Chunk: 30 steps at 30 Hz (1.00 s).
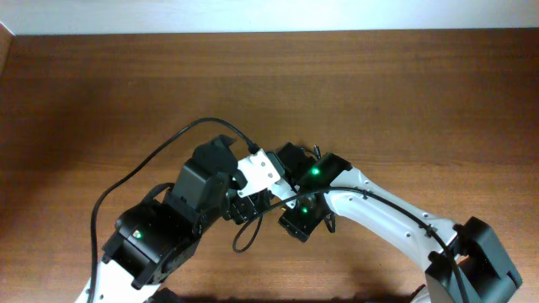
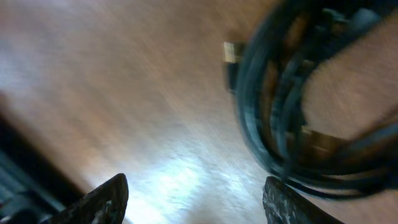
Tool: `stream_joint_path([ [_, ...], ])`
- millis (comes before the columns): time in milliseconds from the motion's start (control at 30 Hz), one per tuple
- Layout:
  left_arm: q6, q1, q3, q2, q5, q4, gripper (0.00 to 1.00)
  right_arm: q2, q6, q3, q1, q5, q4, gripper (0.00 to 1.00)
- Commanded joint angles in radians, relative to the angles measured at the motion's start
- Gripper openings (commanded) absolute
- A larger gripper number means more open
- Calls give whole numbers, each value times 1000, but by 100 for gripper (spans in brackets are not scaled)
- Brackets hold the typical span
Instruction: Untangle cables
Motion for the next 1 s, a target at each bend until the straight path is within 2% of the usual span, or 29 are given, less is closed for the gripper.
stream_joint_path([
  [0,-13,2,11,-3,-6,-2,99,5,-4,1,3,267,0,69],
  [67,-13,2,11,-3,-6,-2,99,5,-5,2,3,314,0,68],
  [100,-13,2,11,-3,-7,-2,99,5,-4,1,3,313,-1,58],
  [300,-13,2,11,-3,-7,-13,99,5,-3,-6,3,312,2,57],
  [433,-13,2,11,-3,-8,-23,99,5,-3,-94,3,241,87,57],
  [467,-13,2,11,-3,-27,-23,99,5,4,-94,3,241,89,57],
  [567,-53,4,11,-16,-213,-13,99,5,4,-94,3,241,89,57],
  [600,-85,30,11,-42,-279,-2,99,5,3,-94,3,241,90,57],
  [633,-93,85,11,-79,-271,8,99,5,4,-94,3,241,89,57],
  [733,-99,323,11,-182,-171,24,99,5,3,-94,3,242,90,57],
  [800,-99,401,11,-182,-124,34,99,5,3,-94,3,252,90,57],
  [900,-99,434,11,-182,-65,33,99,5,3,-94,-43,256,90,44],
  [967,-99,434,11,-182,-65,33,99,5,3,-94,-82,217,90,40],
])
